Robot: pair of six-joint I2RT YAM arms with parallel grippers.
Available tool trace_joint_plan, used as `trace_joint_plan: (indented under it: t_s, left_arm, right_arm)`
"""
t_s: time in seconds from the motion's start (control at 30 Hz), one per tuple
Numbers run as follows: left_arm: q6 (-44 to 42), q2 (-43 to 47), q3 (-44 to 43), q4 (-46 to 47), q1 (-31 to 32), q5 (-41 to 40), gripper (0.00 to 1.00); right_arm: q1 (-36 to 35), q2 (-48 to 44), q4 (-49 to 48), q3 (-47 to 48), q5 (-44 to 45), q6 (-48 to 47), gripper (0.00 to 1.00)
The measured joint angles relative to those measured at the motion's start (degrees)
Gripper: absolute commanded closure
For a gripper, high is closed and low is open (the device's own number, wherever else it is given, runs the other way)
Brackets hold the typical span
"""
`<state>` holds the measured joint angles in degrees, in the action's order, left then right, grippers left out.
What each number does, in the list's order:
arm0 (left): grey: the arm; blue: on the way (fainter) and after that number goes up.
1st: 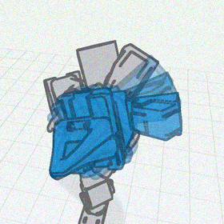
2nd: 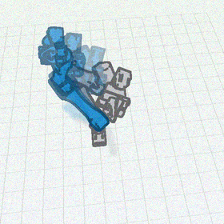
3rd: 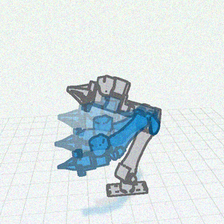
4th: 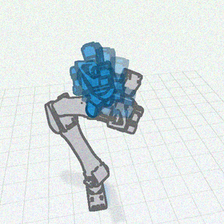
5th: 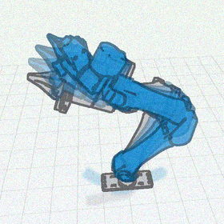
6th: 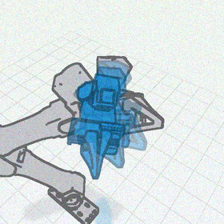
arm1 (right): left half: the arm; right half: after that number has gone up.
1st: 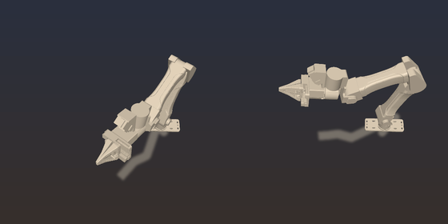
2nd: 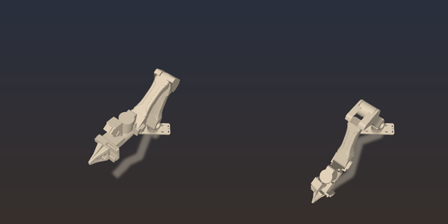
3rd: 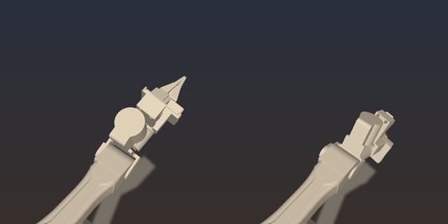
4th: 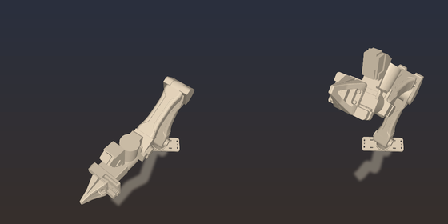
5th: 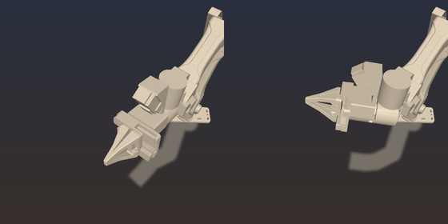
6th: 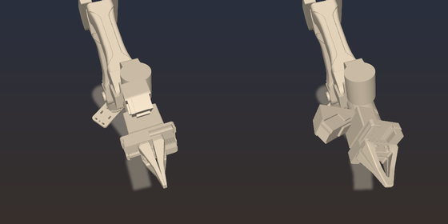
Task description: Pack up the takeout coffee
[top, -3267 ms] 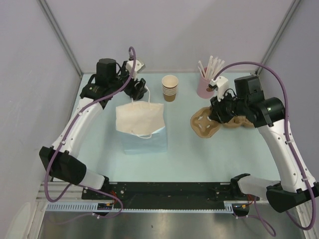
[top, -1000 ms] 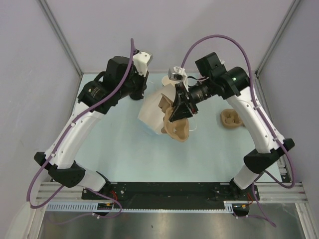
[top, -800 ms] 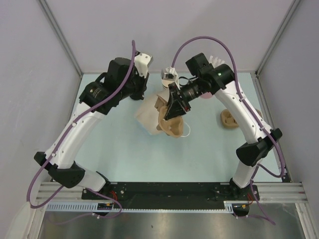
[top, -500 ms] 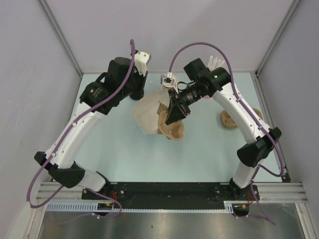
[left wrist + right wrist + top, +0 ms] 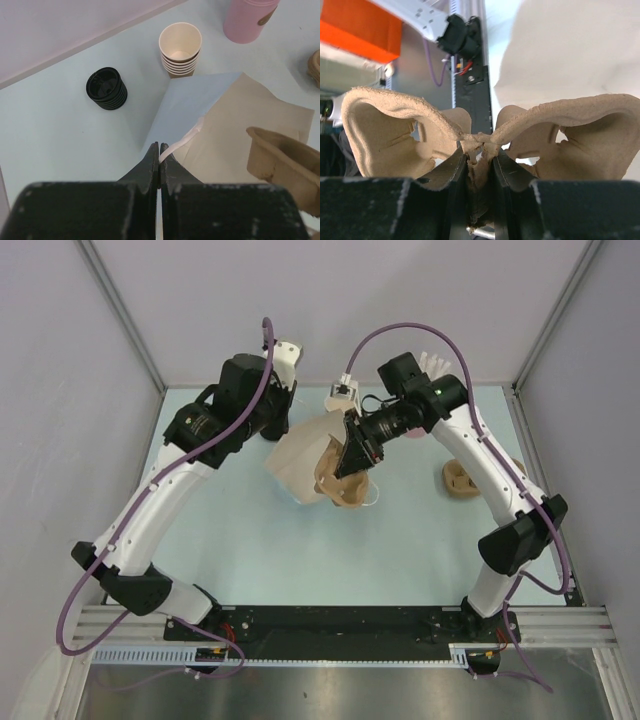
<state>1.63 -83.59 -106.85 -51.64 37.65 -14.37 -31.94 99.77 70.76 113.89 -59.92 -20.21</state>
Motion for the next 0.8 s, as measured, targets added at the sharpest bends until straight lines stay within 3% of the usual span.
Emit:
trace_joint_plan:
  t_s: [0.3, 0.6, 0.8]
  left_arm:
    - [0.0, -0.3, 0.0, 0.1, 0.0, 0.1, 1.0]
    - [0.0, -0.9, 0.0, 0.1, 0.0, 0.2, 1.0]
    - [0.0, -0.7, 0.7, 0.5, 0.1, 0.2, 1.0]
  right_arm:
    - [0.5, 3.4, -4.5, 0.3, 6.8, 6.4, 0.77]
    - [1.4, 8.3, -5.4, 6.6, 12.0, 8.1, 0.78]
    - [1.8, 7.9, -10.8, 3.2, 16.2, 8.9, 0.79]
